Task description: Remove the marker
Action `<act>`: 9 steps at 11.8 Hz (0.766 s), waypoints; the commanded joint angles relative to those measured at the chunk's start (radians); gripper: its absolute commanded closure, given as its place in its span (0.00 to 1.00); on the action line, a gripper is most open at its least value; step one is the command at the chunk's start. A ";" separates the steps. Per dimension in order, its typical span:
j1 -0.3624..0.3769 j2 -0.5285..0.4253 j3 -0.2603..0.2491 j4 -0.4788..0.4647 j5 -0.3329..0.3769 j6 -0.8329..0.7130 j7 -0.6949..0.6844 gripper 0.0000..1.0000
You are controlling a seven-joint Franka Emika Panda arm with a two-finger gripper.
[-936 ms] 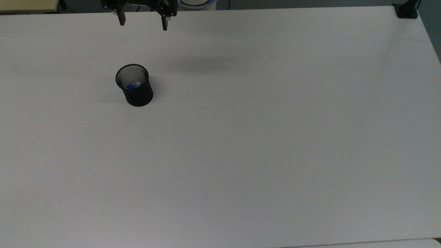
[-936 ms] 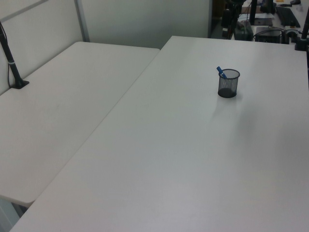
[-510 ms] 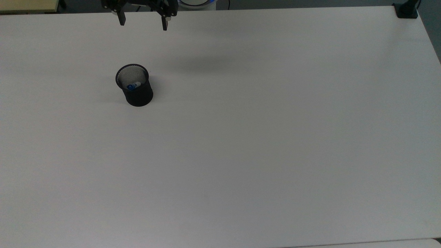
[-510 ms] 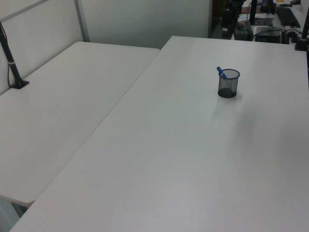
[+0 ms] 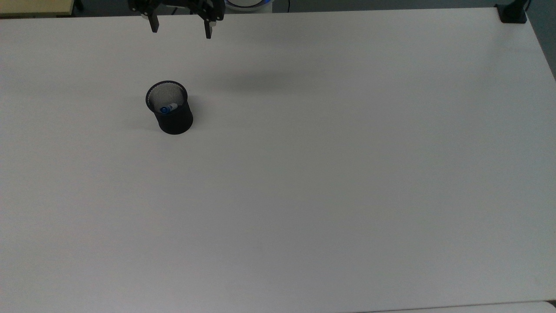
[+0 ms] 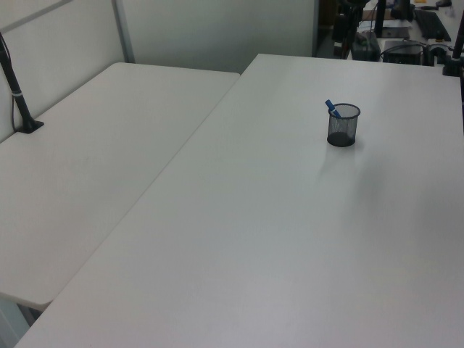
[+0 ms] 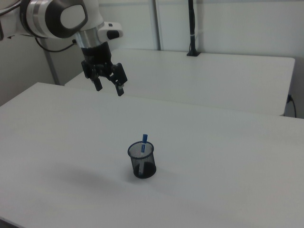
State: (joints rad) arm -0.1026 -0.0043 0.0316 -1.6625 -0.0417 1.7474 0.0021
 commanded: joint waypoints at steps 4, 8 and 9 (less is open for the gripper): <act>0.059 0.134 -0.006 -0.014 -0.067 0.044 -0.177 0.00; 0.046 0.142 -0.010 -0.074 -0.153 0.096 -0.171 0.00; 0.029 0.141 -0.015 -0.107 -0.156 0.145 -0.171 0.00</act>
State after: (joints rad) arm -0.0522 0.1670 0.0284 -1.6940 -0.1756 1.8051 -0.1513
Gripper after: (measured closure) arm 0.000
